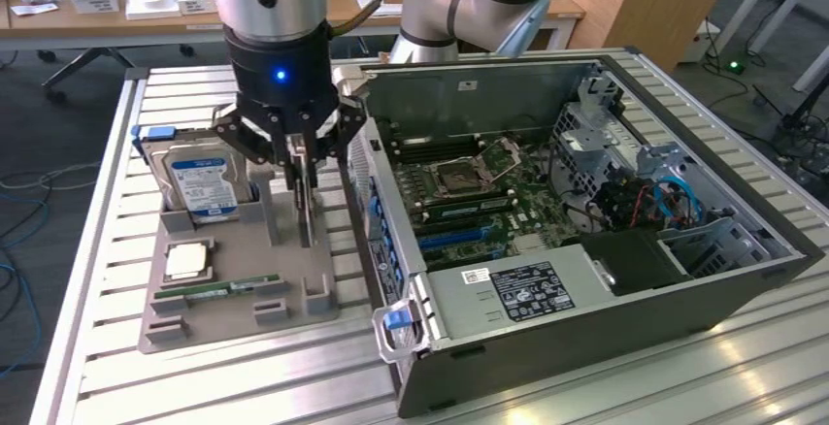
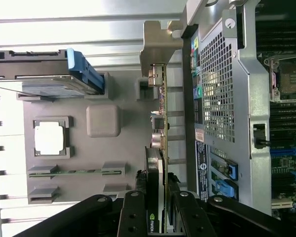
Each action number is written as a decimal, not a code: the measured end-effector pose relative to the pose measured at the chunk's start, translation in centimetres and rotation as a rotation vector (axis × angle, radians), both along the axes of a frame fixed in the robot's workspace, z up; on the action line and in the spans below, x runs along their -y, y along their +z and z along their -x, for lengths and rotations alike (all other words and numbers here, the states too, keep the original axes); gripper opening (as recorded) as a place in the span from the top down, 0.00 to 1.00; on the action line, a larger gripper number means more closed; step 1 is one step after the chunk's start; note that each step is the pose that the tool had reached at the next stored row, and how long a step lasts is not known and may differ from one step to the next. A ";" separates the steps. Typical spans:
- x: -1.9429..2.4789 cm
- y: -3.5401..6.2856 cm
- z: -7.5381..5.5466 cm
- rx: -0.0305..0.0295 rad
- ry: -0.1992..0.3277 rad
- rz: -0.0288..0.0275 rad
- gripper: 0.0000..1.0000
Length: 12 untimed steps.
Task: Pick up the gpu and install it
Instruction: 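Pick up the gpu and move the gpu toward the slot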
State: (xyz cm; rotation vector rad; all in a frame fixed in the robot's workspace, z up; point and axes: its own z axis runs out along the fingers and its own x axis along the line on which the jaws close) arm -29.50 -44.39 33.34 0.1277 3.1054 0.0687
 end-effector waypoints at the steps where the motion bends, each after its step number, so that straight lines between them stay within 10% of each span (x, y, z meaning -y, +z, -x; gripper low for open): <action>1: 0.00 0.22 0.0 0.0000 0.000 0.0000 0.73; 12: 0.00 1.54 0.0 0.0001 0.000 0.0000 0.73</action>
